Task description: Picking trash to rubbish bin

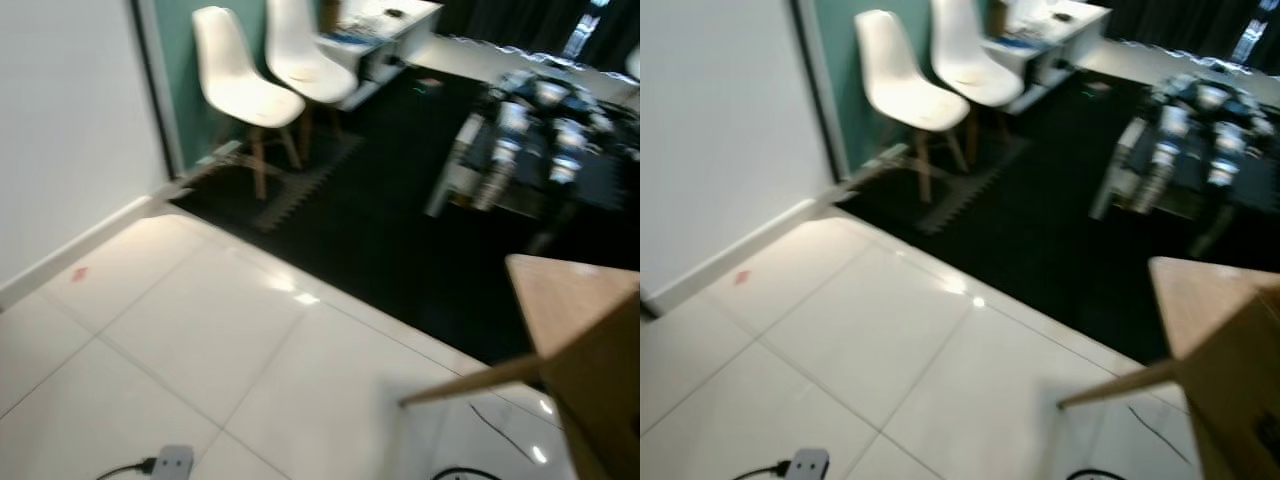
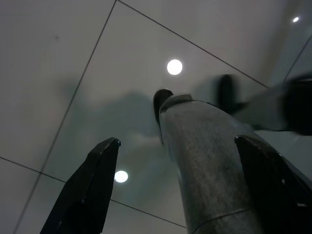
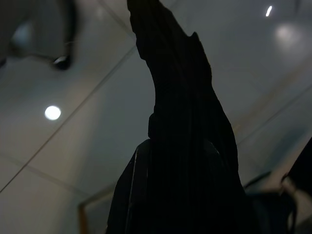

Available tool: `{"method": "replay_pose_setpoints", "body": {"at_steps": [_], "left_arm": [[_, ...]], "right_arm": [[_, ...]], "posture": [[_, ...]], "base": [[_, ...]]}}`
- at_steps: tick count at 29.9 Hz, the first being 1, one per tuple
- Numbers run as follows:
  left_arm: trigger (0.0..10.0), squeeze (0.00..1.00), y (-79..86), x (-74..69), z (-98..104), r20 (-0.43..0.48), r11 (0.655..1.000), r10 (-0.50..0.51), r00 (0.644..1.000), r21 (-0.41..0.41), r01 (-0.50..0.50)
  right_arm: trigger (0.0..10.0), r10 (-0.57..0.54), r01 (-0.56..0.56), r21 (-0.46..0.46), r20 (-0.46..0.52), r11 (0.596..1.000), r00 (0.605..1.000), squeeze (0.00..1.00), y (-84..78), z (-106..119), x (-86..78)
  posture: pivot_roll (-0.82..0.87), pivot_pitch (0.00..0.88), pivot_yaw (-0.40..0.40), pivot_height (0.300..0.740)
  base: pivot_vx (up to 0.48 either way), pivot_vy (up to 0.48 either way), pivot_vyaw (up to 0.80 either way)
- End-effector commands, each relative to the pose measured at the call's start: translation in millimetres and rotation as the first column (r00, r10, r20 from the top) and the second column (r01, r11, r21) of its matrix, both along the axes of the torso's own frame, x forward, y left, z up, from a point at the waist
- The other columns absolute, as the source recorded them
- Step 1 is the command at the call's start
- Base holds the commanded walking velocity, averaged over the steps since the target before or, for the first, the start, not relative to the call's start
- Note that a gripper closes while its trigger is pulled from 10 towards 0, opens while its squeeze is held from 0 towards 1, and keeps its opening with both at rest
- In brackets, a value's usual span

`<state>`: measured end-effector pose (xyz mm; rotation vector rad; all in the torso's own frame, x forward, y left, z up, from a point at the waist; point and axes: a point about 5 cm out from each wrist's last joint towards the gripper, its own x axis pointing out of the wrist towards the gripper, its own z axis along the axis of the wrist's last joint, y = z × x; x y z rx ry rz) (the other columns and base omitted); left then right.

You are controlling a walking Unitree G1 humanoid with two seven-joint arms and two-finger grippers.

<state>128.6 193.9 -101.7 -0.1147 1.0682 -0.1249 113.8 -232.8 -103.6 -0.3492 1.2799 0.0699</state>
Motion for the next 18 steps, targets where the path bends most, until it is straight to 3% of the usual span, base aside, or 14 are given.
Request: {"method": "replay_pose_setpoints", "body": {"at_steps": [1,18], "left_arm": [[10.0,0.0,-4.0,-27.5,-9.4,-0.115,1.0,-0.014,0.993,-0.013,0.013],[10.0,0.0,-5.2,-23.9,-8.7,-0.111,0.999,-0.04,0.993,-0.006,0.039]], "right_arm": [[10.0,0.002,-0.002,0.007,-0.005,1.0,1.0,0.0,2.7,-1.0,-1.3],[10.0,0.013,-0.013,0.009,-0.029,1.0,0.999,0.0,3.2,-2.1,-5.0]], "posture": [[0.0,0.094,-0.023,0.74],[-0.01,0.078,-0.019,0.74]], "base": [[0.0,0.0,-0.75],[0.0,0.0,-0.75]]}}
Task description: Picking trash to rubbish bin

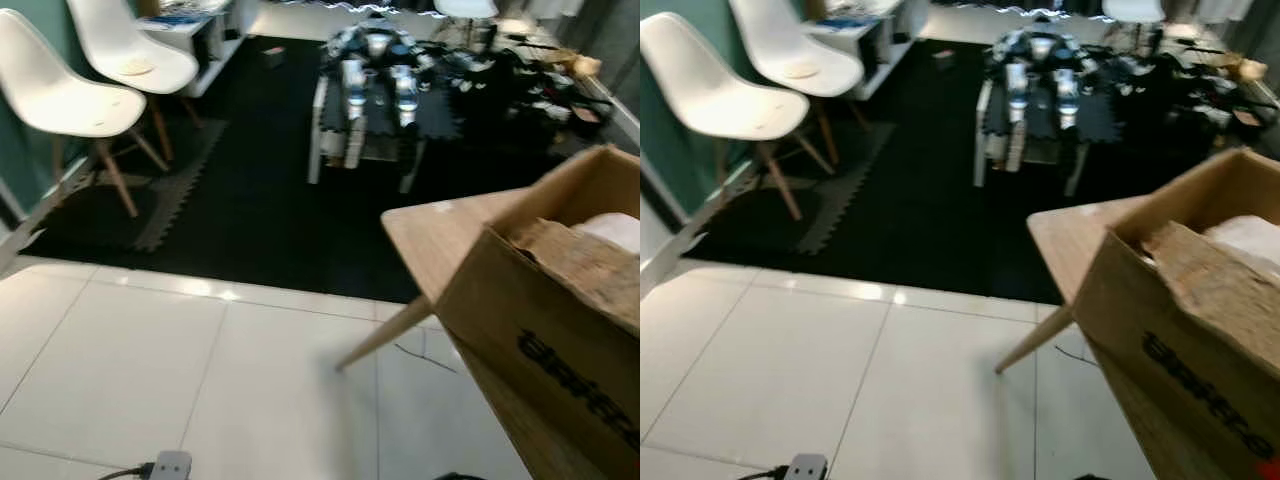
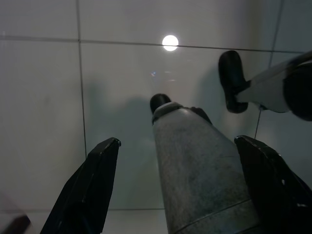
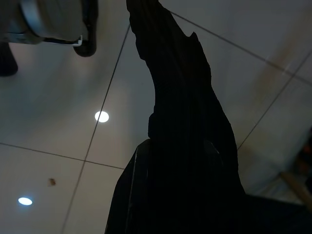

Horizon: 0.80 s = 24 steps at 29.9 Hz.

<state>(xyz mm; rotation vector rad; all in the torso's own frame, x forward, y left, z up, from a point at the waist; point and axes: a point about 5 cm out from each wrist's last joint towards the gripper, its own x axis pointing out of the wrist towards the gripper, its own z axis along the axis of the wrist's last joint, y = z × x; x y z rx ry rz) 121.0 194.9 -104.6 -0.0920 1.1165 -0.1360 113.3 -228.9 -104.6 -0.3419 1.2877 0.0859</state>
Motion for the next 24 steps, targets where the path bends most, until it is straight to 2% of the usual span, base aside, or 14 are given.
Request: {"method": "replay_pose_setpoints", "body": {"at_steps": [1,24], "left_arm": [[10.0,0.0,-6.1,-16.0,-5.7,-0.065,1.0,-0.017,0.998,-0.018,0.016],[10.0,0.0,-8.8,-12.7,-5.2,-0.062,0.999,-0.044,0.997,-0.011,0.044]], "right_arm": [[10.0,0.008,-0.008,-0.004,-0.021,1.0,1.0,0.0,-0.6,-1.2,-4.7],[10.0,0.018,-0.017,0.013,-0.049,1.0,0.999,0.0,3.2,-2.8,-7.7]], "posture": [[-0.01,0.078,-0.019,0.74],[-0.01,0.083,-0.018,0.74]], "base": [[0.0,0.0,-0.75],[0.0,0.0,-0.75]]}}
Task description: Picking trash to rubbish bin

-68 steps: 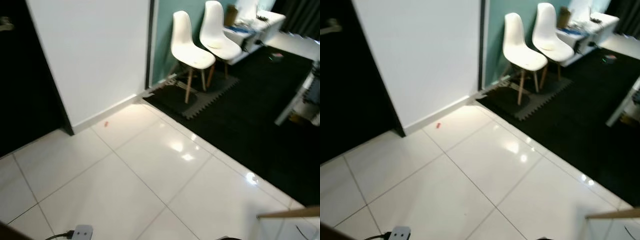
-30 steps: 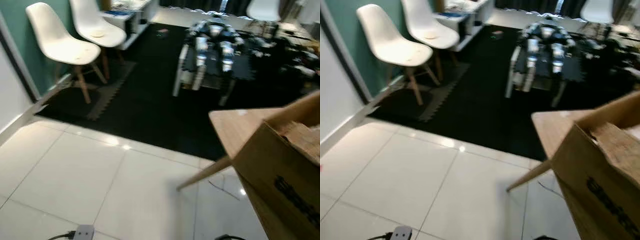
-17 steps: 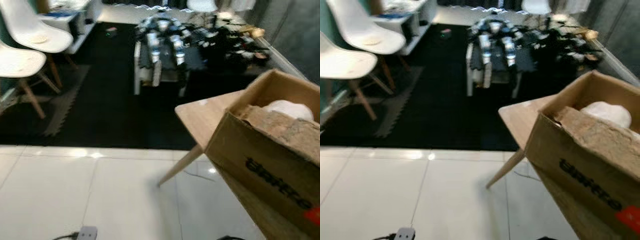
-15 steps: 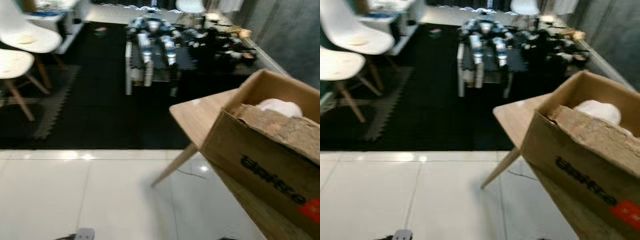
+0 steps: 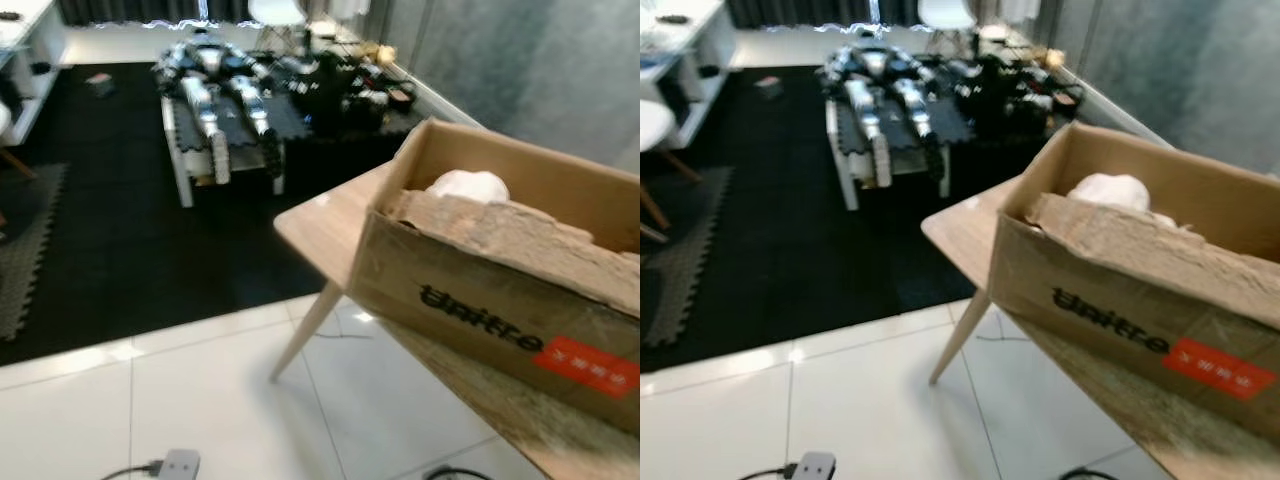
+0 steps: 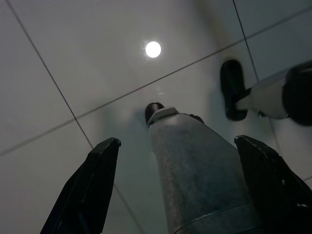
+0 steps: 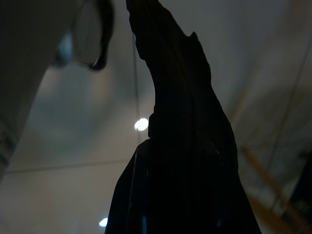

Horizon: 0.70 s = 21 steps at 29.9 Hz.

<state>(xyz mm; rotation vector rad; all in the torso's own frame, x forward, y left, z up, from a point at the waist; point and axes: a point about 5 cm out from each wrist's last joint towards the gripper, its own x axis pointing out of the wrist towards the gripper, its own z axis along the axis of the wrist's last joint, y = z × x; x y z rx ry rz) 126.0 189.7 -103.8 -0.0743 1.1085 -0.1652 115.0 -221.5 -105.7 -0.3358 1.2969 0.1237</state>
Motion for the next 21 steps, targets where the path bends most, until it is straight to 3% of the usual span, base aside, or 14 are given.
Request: {"method": "replay_pose_setpoints", "body": {"at_steps": [1,21], "left_arm": [[10.0,0.0,-3.5,-17.8,-6.1,-0.072,1.0,-0.013,0.997,-0.008,0.013],[10.0,0.0,-5.4,-19.8,-6.9,-0.076,1.0,-0.03,0.997,0.0,0.03]], "right_arm": [[10.0,-0.005,0.005,-0.013,-0.035,1.0,0.999,0.0,-4.2,-1.8,-9.6],[10.0,-0.02,0.019,-0.026,-0.041,0.999,0.999,0.0,-12.4,-0.1,-10.3]], "posture": [[-0.01,0.085,-0.016,0.74],[-0.01,0.083,-0.02,0.74]], "base": [[0.0,0.0,-0.75],[0.0,0.0,-0.75]]}}
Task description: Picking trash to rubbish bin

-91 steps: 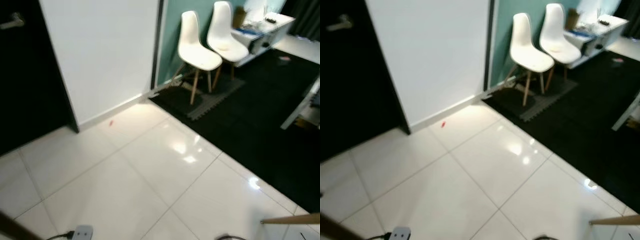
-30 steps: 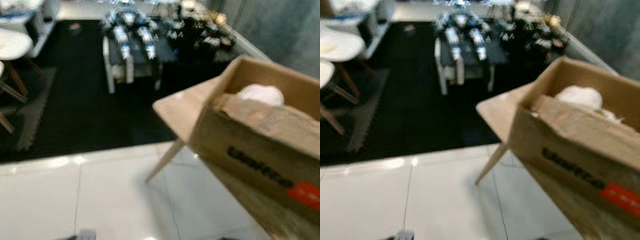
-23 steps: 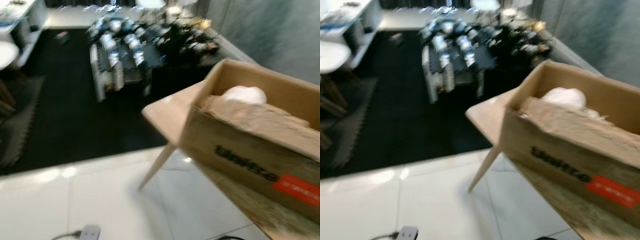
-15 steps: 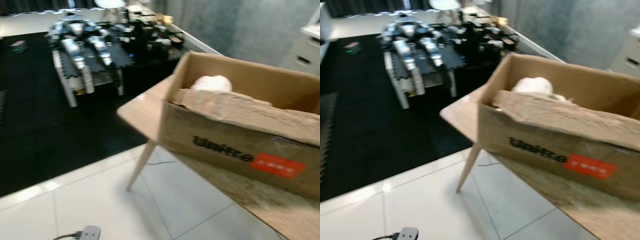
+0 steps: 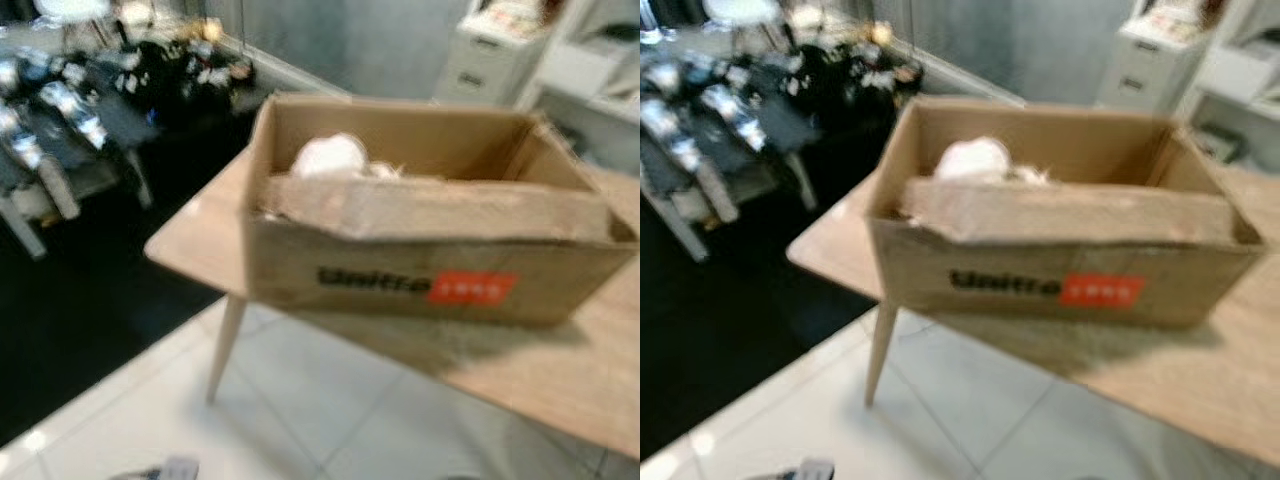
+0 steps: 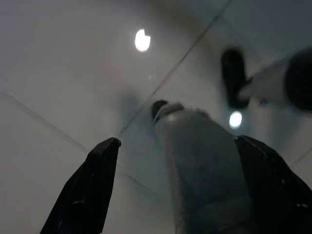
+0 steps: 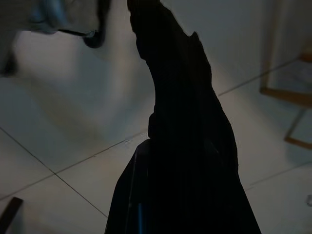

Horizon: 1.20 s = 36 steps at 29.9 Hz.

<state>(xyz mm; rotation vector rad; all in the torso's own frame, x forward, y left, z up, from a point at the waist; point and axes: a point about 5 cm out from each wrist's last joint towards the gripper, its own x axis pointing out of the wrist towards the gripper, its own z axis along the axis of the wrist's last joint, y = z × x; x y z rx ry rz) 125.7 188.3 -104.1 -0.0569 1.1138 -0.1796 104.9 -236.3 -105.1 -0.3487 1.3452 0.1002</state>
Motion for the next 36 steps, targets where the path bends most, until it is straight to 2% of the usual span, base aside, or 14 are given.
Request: {"method": "replay_pose_setpoints", "body": {"at_steps": [1,8,11,21,25,27,33,34,35,36], "left_arm": [[10.0,0.0,-3.9,-19.5,-7,-0.072,1.0,-0.012,0.997,-0.003,0.012],[10.0,0.0,-2.8,-19.8,-7,-0.072,1.0,-0.011,0.997,0.001,0.011],[10.0,0.0,-2.2,-19.6,-6,-0.071,1.0,-0.013,0.997,0.001,0.013],[10.0,0.0,-2.3,-19.4,-6,-0.071,1.0,-0.019,0.997,0.005,0.019],[10.0,0.0,-1.9,-19.0,-6,-0.07,1.0,-0.02,0.997,0.009,0.021],[10.0,0.0,-0.5,-17.5,-6,-0.066,1.0,-0.001,0.998,0.019,0.002],[10.0,0.0,1.4,-15.1,-5,-0.06,0.999,0.02,0.998,0.032,-0.018],[10.0,0.0,5.4,-11.5,-4,-0.049,0.998,0.047,0.998,0.053,-0.045],[10.0,0.0,7.1,-10.2,-4,-0.045,0.997,0.059,0.997,0.061,-0.056],[10.0,0.0,7.1,-10.2,-4,-0.045,0.997,0.059,0.997,0.061,-0.056]], "right_arm": [[10.0,-0.011,0.011,0.002,0.004,1.0,1.0,0.0,2.2,-1,0.1],[10.0,-0.042,0.042,-0.002,0.008,0.999,0.999,0.0,-0.7,0,-1.1],[10.0,-0.081,0.081,-0.008,0.005,0.997,0.997,0.0,-5.9,-1,-8.6],[10.0,-0.131,0.131,-0.021,0.018,0.991,0.991,0.0,-13.4,0,-12.9],[10.0,-0.15,0.151,-0.026,0.026,0.988,0.988,0.0,-16.1,1,-12.6],[10.0,-0.21,0.212,-0.042,0.046,0.976,0.977,0.0,-23.1,3,-12.2],[10.0,-0.288,0.292,-0.06,0.07,0.955,0.955,0.0,-31.5,5,-13.9],[10.0,-0.396,0.408,-0.114,0.116,0.906,0.911,0.0,-52.1,11,-19.9],[10.0,-0.433,0.45,-0.136,0.136,0.883,0.891,0.0,-60.5,14,-22.5],[10.0,-0.433,0.45,-0.136,0.136,0.883,0.891,0.0,-60.5,14,-22.5]], "posture": [[-0.01,0.083,-0.019,0.74],[-0.01,0.083,-0.018,0.74],[-0.01,0.086,-0.017,0.74],[-0.02,0.091,-0.019,0.74],[-0.02,0.086,-0.019,0.74],[-0.02,0.076,-0.017,0.74],[-0.02,0.07,-0.017,0.74],[-0.02,0.068,-0.016,0.74],[-0.02,0.068,-0.016,0.74],[-0.02,0.068,-0.016,0.74]], "base": [[0.0,0.0,-0.76],[0.0,0.0,-0.75],[0.0,0.0,-0.75],[0.0,0.0,-0.75],[0.0,0.0,0.0],[0.0,0.0,0.0],[0.0,0.0,0.0],[0.0,0.0,0.0],[0.0,0.0,0.0],[0.0,0.0,0.0]]}}
